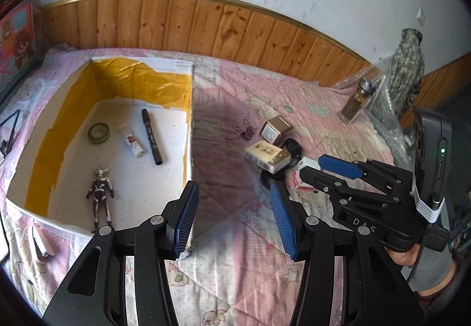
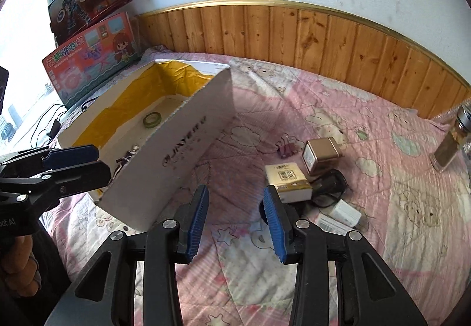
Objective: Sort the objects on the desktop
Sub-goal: 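Lift both open tools out of the box toward the item pile, then close left tool on the cream tissue pack while right tool closes on the white staples box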
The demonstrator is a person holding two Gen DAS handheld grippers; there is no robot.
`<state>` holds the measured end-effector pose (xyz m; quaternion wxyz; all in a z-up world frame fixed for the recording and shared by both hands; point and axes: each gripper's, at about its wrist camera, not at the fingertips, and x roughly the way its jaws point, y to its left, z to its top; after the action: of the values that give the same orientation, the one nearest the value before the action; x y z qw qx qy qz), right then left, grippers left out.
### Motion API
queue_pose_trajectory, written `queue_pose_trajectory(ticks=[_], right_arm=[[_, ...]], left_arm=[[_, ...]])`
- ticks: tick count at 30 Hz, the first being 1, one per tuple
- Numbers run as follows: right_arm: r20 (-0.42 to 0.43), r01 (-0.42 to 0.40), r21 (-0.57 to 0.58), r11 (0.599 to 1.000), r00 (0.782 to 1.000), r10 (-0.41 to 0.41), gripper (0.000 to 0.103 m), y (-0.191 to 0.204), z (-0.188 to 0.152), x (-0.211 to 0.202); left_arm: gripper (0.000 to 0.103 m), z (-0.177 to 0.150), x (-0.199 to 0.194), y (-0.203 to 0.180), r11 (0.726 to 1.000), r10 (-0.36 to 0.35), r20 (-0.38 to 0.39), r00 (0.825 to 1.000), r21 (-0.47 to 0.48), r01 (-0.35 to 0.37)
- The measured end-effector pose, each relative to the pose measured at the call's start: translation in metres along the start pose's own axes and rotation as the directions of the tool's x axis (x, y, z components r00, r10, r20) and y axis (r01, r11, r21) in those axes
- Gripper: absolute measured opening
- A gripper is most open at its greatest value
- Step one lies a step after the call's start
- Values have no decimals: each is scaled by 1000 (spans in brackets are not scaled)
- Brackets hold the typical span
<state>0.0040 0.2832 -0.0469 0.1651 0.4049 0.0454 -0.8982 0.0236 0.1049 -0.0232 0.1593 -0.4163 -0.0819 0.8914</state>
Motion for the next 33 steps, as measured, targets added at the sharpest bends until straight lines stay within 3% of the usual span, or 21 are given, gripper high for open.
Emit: queue_pose_trajectory(ticks=[6, 14, 17, 22, 29, 30, 33], right_arm=[[-33, 55, 109, 993, 998, -52, 47, -52, -28, 11], [-107, 106, 210, 972, 991, -85, 54, -99, -66, 39], [-121, 110, 216, 970, 989, -85, 61, -109, -71, 50], [-157, 122, 183, 976, 983, -93, 65, -120, -70, 72], [-177, 126, 138, 982, 979, -101, 72, -126, -73, 99], [-163, 129, 126, 984, 981, -108, 72, -125, -74, 99], [-148, 128, 124, 984, 983, -109, 68, -127, -74, 98]], left_arm=[[53, 1, 31, -24, 999, -54, -72, 996, -10, 53], [53, 3, 104, -51, 996, -87, -206, 975, -34, 82], [53, 15, 129, -46, 987, -123, -236, 964, -132, 93], [54, 36, 172, -31, 936, -204, -270, 941, -335, 106], [56, 40, 233, -33, 918, -180, -351, 919, -397, 28], [61, 38, 238, -34, 913, -189, -354, 916, -408, 30], [63, 37, 247, -32, 889, -210, -325, 922, -455, 42]])
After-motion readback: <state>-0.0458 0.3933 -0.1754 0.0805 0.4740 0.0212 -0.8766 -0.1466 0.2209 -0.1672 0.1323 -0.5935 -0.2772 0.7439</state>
